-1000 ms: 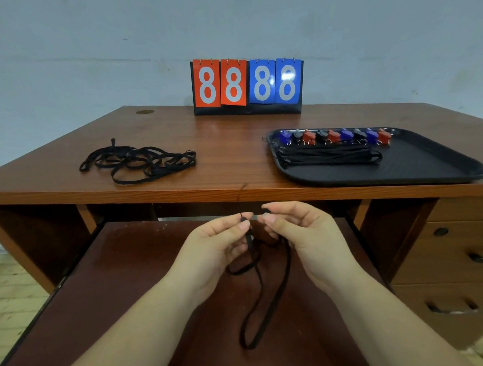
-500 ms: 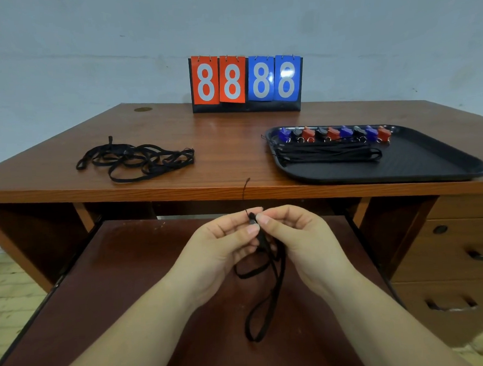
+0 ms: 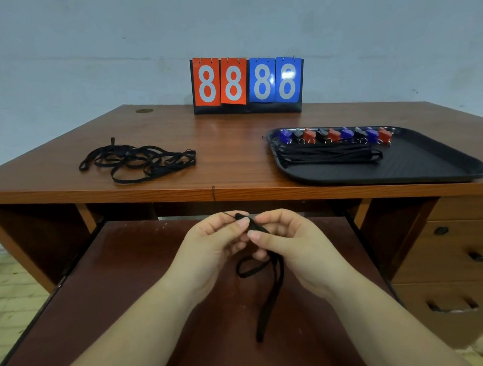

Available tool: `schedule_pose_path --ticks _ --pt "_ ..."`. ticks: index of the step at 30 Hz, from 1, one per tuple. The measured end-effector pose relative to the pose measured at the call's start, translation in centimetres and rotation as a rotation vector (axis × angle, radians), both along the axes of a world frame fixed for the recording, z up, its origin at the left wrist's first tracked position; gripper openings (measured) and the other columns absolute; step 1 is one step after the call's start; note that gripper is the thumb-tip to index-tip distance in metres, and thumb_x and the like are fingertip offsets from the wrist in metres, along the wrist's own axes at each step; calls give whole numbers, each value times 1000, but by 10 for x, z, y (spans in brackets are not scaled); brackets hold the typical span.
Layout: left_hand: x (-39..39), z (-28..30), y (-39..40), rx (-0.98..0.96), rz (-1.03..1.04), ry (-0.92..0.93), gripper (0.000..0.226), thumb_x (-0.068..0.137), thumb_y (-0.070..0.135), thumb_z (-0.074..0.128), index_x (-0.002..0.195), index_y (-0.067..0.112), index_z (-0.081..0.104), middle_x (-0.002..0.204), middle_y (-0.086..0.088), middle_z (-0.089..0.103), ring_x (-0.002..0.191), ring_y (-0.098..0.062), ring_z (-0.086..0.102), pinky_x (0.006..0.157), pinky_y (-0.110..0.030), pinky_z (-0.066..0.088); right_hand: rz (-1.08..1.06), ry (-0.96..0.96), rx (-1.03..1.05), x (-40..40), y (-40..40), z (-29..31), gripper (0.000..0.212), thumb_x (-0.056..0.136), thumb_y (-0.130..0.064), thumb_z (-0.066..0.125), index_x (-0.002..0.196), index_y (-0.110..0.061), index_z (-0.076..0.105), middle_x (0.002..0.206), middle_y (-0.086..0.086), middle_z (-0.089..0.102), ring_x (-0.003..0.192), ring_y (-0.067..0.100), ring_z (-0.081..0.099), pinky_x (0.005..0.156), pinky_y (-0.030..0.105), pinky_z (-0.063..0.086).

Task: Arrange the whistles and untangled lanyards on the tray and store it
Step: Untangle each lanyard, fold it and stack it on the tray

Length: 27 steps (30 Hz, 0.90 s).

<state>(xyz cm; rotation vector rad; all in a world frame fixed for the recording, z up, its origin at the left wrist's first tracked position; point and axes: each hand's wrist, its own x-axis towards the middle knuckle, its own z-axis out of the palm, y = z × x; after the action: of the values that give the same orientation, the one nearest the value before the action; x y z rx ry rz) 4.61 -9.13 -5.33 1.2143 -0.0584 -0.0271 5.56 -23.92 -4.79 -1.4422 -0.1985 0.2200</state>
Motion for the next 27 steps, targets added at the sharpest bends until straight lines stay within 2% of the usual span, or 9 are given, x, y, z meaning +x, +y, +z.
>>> schedule_pose_path --ticks 4,8,9,12,14,16,20,27 --pt "4 0 2 -26 80 17 8 76 11 63 82 11 69 63 0 65 59 -6 61 58 -16 52 -4 -34 -76 2 -6 4 13 78 -4 71 88 -12 71 62 -2 63 50 5 55 57 22 53" --pt "9 2 10 -20 199 6 7 82 9 62 80 12 67 60 2 65 58 -6 62 58 -16 52 -29 -131 -228 7 -19 11 13 79 -8 71 82 -20 75 73 19 67 51 3 55 55 18 51" --pt "10 3 12 -19 221 4 7 83 9 62 79 12 66 60 2 65 58 -6 62 58 -16 52 -24 -145 -243 8 -23 13 13 79 -8 71 82 -20 76 72 19 66 50 4 55 55 18 51" --pt "13 4 18 -55 276 15 11 85 5 61 76 13 63 56 3 63 53 -6 61 54 -16 52 -26 -182 -292 13 -36 15 13 79 -7 70 85 -16 76 59 1 65 52 5 56 57 18 51" --pt "14 4 21 -63 307 20 14 85 4 60 75 13 61 53 3 62 51 -6 60 53 -15 52 -39 -182 -312 17 -46 16 13 79 -4 69 84 -15 75 64 0 68 54 7 58 57 18 52" --pt "16 4 23 -55 327 19 16 85 3 60 74 14 61 53 4 62 52 -6 60 53 -15 52 -54 -160 -318 20 -54 16 13 78 -2 69 85 -12 75 70 5 69 56 8 61 59 19 55" --pt "19 3 30 -40 366 13 17 86 4 60 73 15 61 53 5 62 54 -6 60 55 -16 51 -107 -131 -278 26 -66 16 14 77 2 69 80 -11 74 62 2 69 57 10 64 60 21 57" --pt "20 2 32 -18 346 -9 15 85 3 60 75 15 62 58 3 64 57 -7 63 58 -17 53 -156 -121 -173 28 -79 18 18 75 5 68 78 -12 74 76 8 73 71 17 71 67 21 58"
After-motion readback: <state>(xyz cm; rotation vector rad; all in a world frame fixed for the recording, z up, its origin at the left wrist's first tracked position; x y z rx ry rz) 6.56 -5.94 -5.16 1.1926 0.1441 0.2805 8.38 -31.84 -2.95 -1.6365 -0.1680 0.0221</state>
